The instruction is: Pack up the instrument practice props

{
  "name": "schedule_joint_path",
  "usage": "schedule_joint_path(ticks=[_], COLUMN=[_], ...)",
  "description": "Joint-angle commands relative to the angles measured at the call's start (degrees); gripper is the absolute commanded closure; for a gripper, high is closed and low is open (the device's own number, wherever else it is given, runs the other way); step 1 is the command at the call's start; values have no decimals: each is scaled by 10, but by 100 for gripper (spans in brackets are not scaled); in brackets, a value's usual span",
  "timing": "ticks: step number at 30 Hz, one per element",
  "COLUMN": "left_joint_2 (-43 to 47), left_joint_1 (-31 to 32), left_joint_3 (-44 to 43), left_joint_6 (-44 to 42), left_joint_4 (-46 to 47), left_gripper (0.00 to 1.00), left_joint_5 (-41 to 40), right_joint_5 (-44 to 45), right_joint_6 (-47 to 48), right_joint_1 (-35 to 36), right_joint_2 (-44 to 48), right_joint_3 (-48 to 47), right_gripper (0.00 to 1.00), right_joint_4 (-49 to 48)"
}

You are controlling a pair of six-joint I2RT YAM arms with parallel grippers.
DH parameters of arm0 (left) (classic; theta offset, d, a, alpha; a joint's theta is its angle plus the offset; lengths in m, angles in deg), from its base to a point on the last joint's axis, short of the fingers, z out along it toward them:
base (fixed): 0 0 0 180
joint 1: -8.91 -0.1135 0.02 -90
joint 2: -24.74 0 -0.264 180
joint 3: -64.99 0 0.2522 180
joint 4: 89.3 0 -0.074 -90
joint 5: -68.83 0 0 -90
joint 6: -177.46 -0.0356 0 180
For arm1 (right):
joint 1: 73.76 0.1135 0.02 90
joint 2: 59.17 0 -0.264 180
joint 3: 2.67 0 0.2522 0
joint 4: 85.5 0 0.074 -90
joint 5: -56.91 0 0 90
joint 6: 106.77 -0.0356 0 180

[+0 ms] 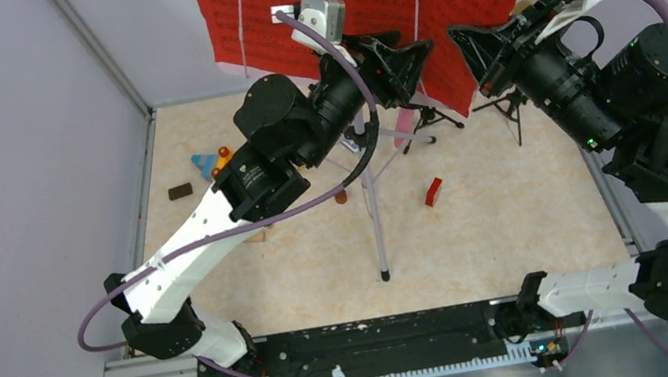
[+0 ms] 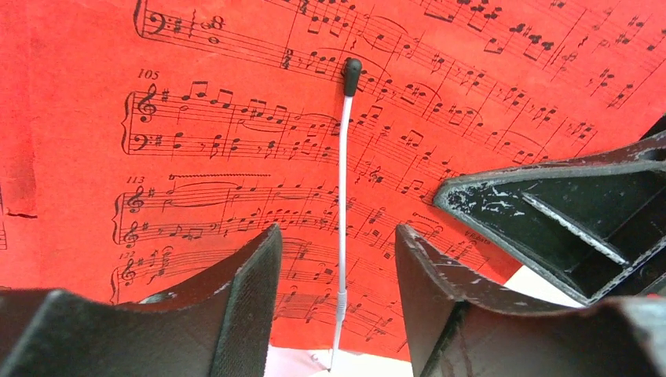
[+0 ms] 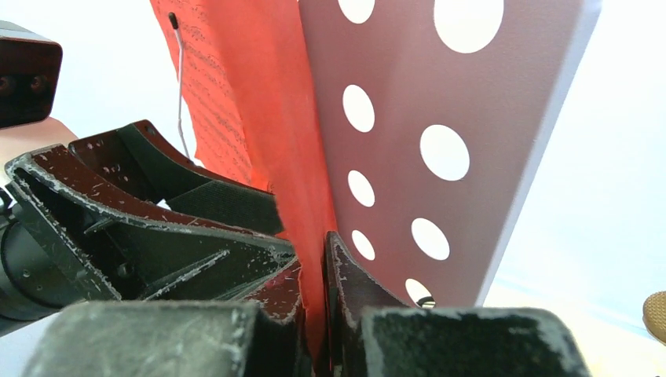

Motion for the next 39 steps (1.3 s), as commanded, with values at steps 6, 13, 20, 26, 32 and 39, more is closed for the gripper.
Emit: schedule_joint_path(ticks=[6,13,20,26,32,39], left_joint_2=[-8,-12,-3,11,27,30], left_joint_1=[2,2,2,3,2,2], left_joint_3=[-10,-13,-9,12,32,33], left_joint_6=[-2,-2,-15,-27,-33,-40], left_joint_4=[42,42,42,67,78,60], left_gripper=[54,71,86,89,90,85], left_joint_5=[-9,-6,10,35,32,31], right_joint_5=[12,16,23,66,131,179], right_joint_6=[8,11,12,21,31,-3], right_joint_1=[-2,-2,-2,-3,-3,-2], right_joint_2=[10,18,68,98,139,195], right_joint_3=[4,8,54,65,87,87], right_gripper=[99,100,100,100,100,100], right_joint_4=[-22,-24,-53,-46,-43,33])
